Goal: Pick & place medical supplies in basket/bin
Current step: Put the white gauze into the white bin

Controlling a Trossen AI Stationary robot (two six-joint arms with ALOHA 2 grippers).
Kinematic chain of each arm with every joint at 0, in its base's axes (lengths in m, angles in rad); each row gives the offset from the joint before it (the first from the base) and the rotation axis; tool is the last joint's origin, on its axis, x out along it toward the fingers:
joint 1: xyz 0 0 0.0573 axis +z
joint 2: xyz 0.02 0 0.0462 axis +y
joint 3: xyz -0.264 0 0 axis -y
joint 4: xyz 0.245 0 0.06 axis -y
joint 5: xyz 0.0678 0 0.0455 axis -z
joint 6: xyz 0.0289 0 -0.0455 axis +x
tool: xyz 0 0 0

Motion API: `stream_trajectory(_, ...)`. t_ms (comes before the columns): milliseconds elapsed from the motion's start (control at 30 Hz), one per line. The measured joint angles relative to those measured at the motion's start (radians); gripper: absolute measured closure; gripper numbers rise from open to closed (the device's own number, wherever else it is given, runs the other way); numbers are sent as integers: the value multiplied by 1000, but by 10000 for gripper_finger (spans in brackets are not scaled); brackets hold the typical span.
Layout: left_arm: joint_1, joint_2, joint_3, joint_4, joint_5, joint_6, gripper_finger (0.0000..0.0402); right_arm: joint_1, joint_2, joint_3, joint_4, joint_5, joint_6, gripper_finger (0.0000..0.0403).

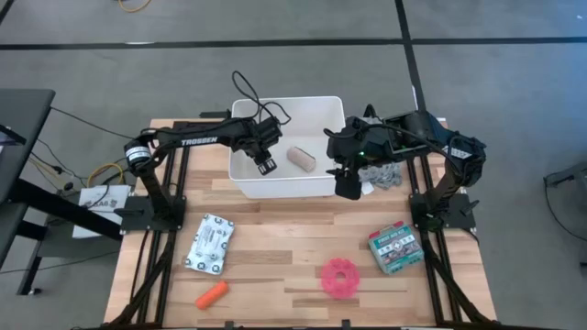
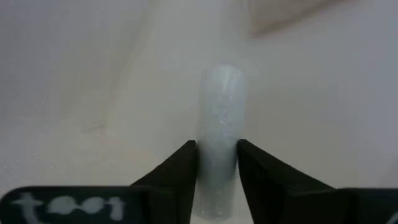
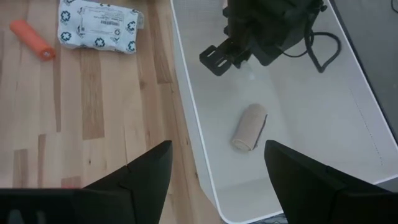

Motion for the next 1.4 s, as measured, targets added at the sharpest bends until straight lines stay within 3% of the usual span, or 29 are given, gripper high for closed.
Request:
stream_trajectory(433,12,0,0,3,4,-10,268,1,0,0,0,0,8,154)
stream_trajectory(567,12,0,0,0,49,-9,268,1,0,0,0,0,8,154)
stream_trajectory(1067,12,0,25,26,72,136,268,1,0,0,-1,0,-11,154)
stream_trajectory(1233,12,0,30,56,179,172,268,0,0,0,-1,0,-11,154)
stream_trajectory(1400,-3,0,30,5,118,219,268,0,0,0,-2,0,-11,154)
